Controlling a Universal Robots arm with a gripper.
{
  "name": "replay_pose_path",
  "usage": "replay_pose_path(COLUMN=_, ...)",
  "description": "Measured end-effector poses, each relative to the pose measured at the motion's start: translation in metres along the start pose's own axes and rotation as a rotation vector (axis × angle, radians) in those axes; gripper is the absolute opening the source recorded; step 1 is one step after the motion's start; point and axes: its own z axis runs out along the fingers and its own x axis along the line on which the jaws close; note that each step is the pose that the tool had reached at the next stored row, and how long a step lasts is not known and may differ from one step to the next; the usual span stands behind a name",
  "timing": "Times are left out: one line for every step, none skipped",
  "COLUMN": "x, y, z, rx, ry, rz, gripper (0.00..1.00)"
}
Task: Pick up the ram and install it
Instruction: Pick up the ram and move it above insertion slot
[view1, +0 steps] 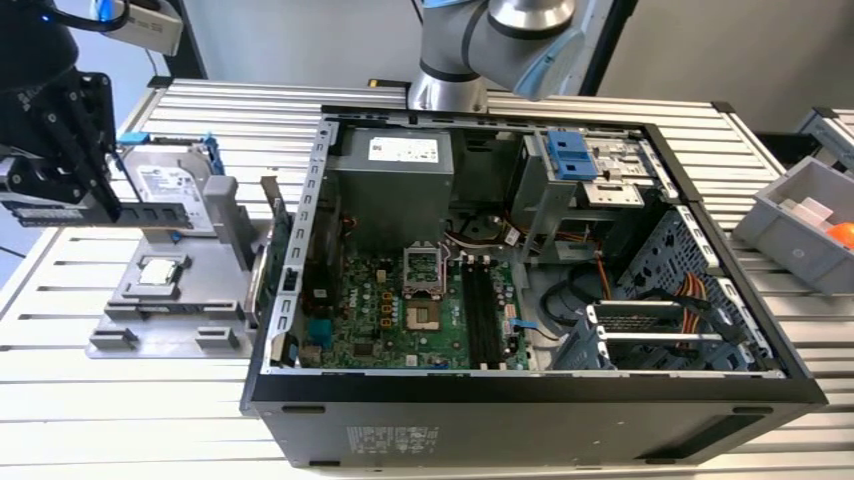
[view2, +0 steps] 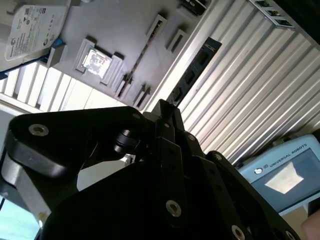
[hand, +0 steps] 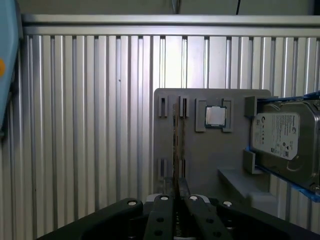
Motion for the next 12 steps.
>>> replay_pose_path(x=0.0, y=-0.0015, z=0.0001, rx=0.0002, ry=-0.0001, rz=0.0, gripper=0.0)
replay_pose_path(x=0.0, y=-0.0031, z=0.0002, rx=0.0002, ry=-0.0002, rz=0.0, gripper=0.0)
replay_pose_path(x=0.0, y=-0.0049, z=0.0001, rx=0.0, ry=-0.0001, rz=0.0, gripper=0.0)
replay_pose_path(x=0.0, y=-0.0068, z=0.0001, rx=0.0002, ry=-0.0002, rz=0.0, gripper=0.0)
replay_pose_path(x=0.0, y=-0.0084, z=0.0001, rx=0.0001, ry=-0.0002, rz=0.0, gripper=0.0)
replay_pose_path(x=0.0, y=-0.0099, z=0.0, rx=0.0002, ry=-0.0002, rz=0.0, gripper=0.0)
replay_pose_path(x=0.0, y=-0.0111, z=0.0001, rx=0.0003, ry=-0.0003, rz=0.0, gripper=0.0)
replay_pose_path(x=0.0, y=-0.0116, z=0.0001, rx=0.0002, ry=-0.0003, rz=0.0, gripper=0.0)
replay_pose_path(x=0.0, y=-0.0115, z=0.0001, rx=0.0002, ry=-0.0003, rz=0.0, gripper=0.0)
replay_pose_path(x=0.0, y=-0.0115, z=0.0001, rx=0.0001, ry=-0.0002, rz=0.0, gripper=0.0)
replay_pose_path(x=0.0, y=-0.0115, z=0.0001, rx=0.0002, ry=-0.0002, rz=0.0, gripper=0.0)
replay_pose_path(x=0.0, y=-0.0116, z=0.0002, rx=0.0003, ry=-0.0003, rz=0.0, gripper=0.0)
